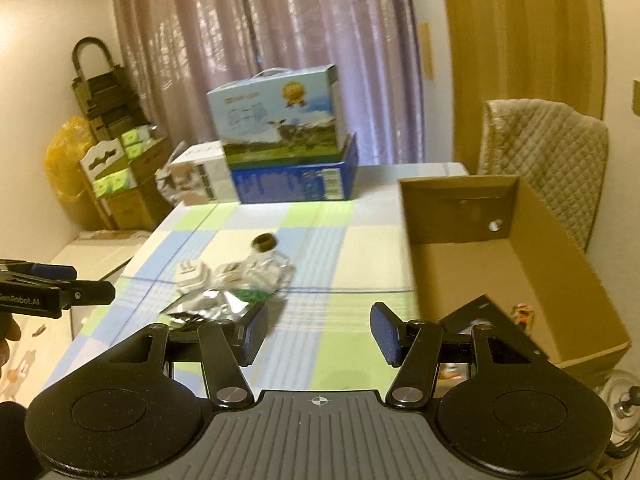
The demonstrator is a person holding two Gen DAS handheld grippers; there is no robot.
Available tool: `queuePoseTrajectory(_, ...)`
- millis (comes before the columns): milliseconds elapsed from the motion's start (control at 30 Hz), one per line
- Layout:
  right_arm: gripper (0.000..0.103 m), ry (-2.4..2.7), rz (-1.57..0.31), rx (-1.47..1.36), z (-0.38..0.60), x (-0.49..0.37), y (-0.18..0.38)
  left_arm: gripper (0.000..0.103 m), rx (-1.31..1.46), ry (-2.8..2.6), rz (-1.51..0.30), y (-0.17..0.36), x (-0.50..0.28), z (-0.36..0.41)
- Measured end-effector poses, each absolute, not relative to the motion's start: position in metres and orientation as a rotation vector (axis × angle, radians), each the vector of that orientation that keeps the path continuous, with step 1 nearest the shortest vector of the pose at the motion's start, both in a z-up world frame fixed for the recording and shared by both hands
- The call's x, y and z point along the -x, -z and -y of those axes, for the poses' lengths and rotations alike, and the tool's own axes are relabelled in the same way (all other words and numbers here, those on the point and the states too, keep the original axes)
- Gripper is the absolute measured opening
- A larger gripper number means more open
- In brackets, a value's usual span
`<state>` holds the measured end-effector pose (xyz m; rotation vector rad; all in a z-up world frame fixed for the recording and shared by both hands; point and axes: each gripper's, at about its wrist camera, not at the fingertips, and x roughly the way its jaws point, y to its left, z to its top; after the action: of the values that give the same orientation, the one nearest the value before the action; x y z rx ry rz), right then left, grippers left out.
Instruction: Organize objects
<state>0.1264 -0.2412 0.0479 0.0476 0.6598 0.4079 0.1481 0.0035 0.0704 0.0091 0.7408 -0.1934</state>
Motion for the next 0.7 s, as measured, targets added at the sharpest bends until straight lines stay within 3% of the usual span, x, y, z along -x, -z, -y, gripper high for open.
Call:
queuePoseTrajectory(300, 0.054, -0.472, -0.656, -0.018, 0.199, -0.115, -0.049, 0.102, -0.015, 0.117, -0.744, -0.063, -0.132, -0.06)
queuePoseTrajectory(700, 0.055, -0.557, -0.704, 0.08, 0.169, -0.141, -0.023, 0.102, -0.06, 0.152, -0.756, -0.048, -0.145, -0.081)
